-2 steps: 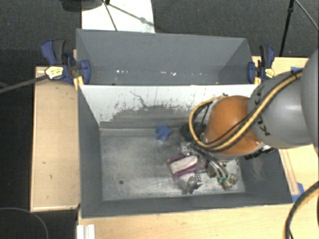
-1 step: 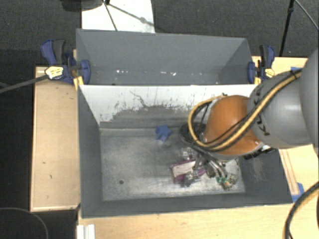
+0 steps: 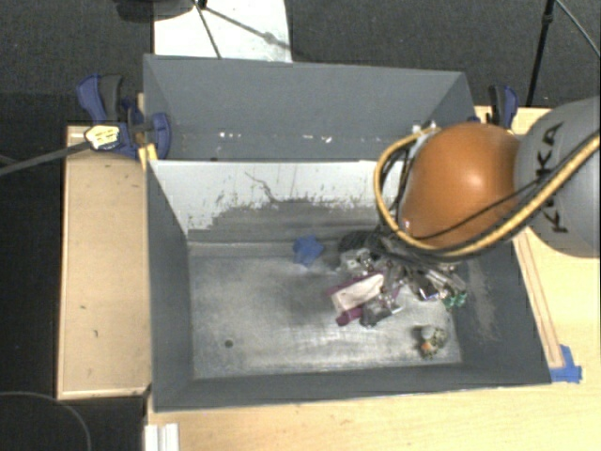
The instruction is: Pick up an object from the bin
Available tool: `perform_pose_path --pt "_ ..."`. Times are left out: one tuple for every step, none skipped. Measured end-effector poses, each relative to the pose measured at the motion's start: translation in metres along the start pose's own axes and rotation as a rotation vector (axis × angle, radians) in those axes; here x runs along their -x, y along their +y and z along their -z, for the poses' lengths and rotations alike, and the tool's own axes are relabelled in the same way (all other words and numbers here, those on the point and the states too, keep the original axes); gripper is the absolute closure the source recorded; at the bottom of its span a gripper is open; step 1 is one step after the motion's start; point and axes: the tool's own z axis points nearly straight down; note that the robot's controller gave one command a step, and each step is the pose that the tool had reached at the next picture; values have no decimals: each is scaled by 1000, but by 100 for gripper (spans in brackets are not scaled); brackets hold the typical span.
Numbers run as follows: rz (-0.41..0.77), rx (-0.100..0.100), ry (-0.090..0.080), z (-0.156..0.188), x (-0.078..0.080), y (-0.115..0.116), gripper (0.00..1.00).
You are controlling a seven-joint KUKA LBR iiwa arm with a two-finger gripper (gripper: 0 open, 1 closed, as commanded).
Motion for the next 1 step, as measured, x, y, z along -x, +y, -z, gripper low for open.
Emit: perform_pose_path --pt "363 -1 -3 171 19 26 100"
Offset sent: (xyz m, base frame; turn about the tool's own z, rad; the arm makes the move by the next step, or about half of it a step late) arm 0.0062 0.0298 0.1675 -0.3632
